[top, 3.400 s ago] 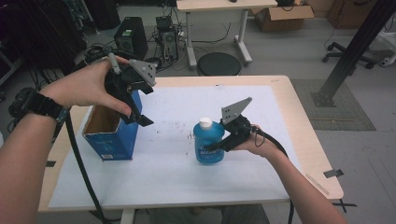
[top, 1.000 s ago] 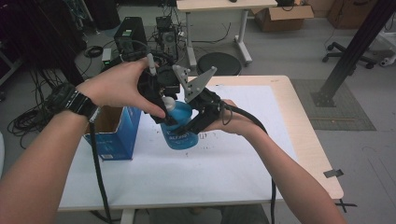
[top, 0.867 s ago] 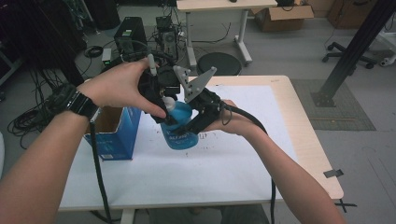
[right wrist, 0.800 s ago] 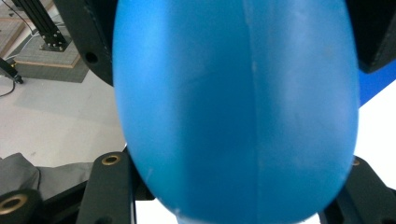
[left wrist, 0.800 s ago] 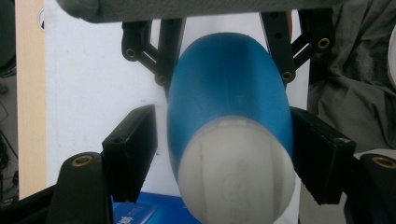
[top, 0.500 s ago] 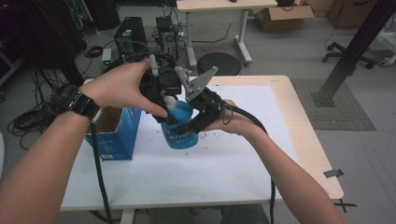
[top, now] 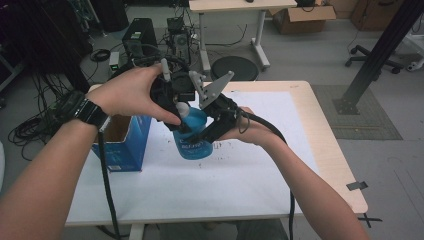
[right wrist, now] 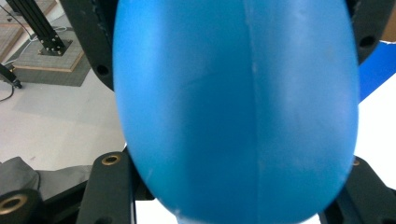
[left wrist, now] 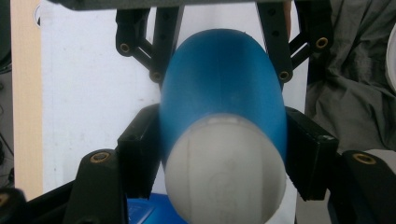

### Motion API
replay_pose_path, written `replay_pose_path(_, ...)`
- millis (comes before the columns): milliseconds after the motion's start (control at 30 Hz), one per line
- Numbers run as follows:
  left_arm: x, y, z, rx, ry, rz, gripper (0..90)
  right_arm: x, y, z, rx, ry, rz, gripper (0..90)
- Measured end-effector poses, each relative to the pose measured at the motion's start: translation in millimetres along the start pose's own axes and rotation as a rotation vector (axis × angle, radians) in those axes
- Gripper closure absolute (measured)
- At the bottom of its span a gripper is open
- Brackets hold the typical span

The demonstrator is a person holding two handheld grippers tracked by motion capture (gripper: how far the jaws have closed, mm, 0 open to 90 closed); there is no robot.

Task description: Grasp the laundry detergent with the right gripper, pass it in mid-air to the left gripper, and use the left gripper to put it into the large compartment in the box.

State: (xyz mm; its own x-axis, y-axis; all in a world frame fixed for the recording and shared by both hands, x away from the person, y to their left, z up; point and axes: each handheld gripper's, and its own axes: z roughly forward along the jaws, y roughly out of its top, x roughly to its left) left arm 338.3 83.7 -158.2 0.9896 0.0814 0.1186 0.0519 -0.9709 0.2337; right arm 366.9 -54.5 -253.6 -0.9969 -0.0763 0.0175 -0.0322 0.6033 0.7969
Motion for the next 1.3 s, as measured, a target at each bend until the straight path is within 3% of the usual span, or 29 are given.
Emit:
replay_pose_path(400, 4.5, 3.6, -5.0, 0.012, -0.024, -0.03, 38.0, -2.5, 1.0, -1.0, -0.023, 0.022, 0.014, 41.1)
replay_pose_path(467, 6.0, 6.0, -7.1, 0.025, -0.036, -0.045, 38.0, -3.1, 1.1, -2.0, -0.021, 0.021, 0.016, 30.8)
replay_pose_path(500, 6.0, 6.0, -7.1, 0.025, -0.036, -0.045, 38.0, -3.1, 1.1, -2.0, -0.021, 0.021, 0.016, 30.8)
replay_pose_path(533, 7.3, 6.7, -9.2, 0.028, -0.042, -0.064, 38.1, -4.4, -0.1, -3.4, -0.007, 0.009, 0.034, 23.4)
replay_pose_path(633, 9.4, 6.7, -12.4, 0.034, -0.035, -0.083, 38.1, -7.1, -5.1, -6.3, 0.004, -0.009, 0.054, 15.5)
replay_pose_path(667, 12.2, 6.0, -16.3, 0.052, -0.021, -0.123, 38.1, -7.9, -7.3, -6.7, 0.022, -0.017, 0.061, 14.2)
replay_pose_path(733, 13.8, 5.0, -18.3, 0.056, -0.009, -0.147, 38.1, -8.7, -9.7, -7.2, 0.044, -0.033, 0.055, 12.9)
replay_pose_path(800, 17.6, 2.8, -23.3, 0.065, 0.014, -0.209, 38.1, -10.5, -17.9, -8.6, 0.12, -0.065, 0.056, 10.5)
replay_pose_path(833, 19.1, 1.8, -25.2, 0.068, 0.026, -0.231, 38.1, -10.5, -17.9, -8.6, 0.12, -0.065, 0.056, 10.5)
replay_pose_path(933, 28.1, -4.6, -38.7, 0.087, 0.082, -0.365, 38.1, -11.5, -29.0, -11.1, 0.241, -0.101, 0.053, 9.7)
replay_pose_path(967, 28.1, -4.6, -38.7, 0.087, 0.082, -0.365, 38.1, -11.5, -29.0, -11.1, 0.241, -0.101, 0.053, 9.7)
replay_pose_path(1000, 30.1, -6.6, -41.8, 0.085, 0.095, -0.401, 38.1, -12.1, -34.8, -13.6, 0.291, -0.119, 0.05, 8.2)
replay_pose_path(1067, 35.3, -12.2, -51.5, 0.086, 0.138, -0.5, 38.1, -12.8, -40.6, -17.2, 0.333, -0.127, 0.038, 7.6)
replay_pose_path(1100, 35.3, -12.2, -51.5, 0.086, 0.138, -0.5, 38.1, -12.8, -40.6, -17.2, 0.333, -0.127, 0.038, 7.6)
replay_pose_path(1133, 37.0, -14.6, -54.5, 0.087, 0.154, -0.532, 38.1, -13.7, -46.4, -21.3, 0.359, -0.122, 0.033, 7.5)
replay_pose_path(1167, 38.9, -16.9, -57.6, 0.085, 0.175, -0.575, 38.1, -13.7, -46.4, -21.3, 0.359, -0.122, 0.033, 7.5)
replay_pose_path(1233, 45.4, -26.2, -67.2, 0.075, 0.227, -0.692, 38.2, -12.7, -55.1, -29.3, 0.424, -0.134, 0.031, 7.2)
replay_pose_path(1267, 45.4, -26.2, -67.2, 0.075, 0.227, -0.692, 38.2, -12.7, -55.1, -29.3, 0.424, -0.134, 0.031, 7.2)
replay_pose_path(1300, 47.0, -29.4, -70.3, 0.068, 0.246, -0.74, 38.2, -12.7, -58.4, -32.2, 0.452, -0.141, 0.03, 7.2)
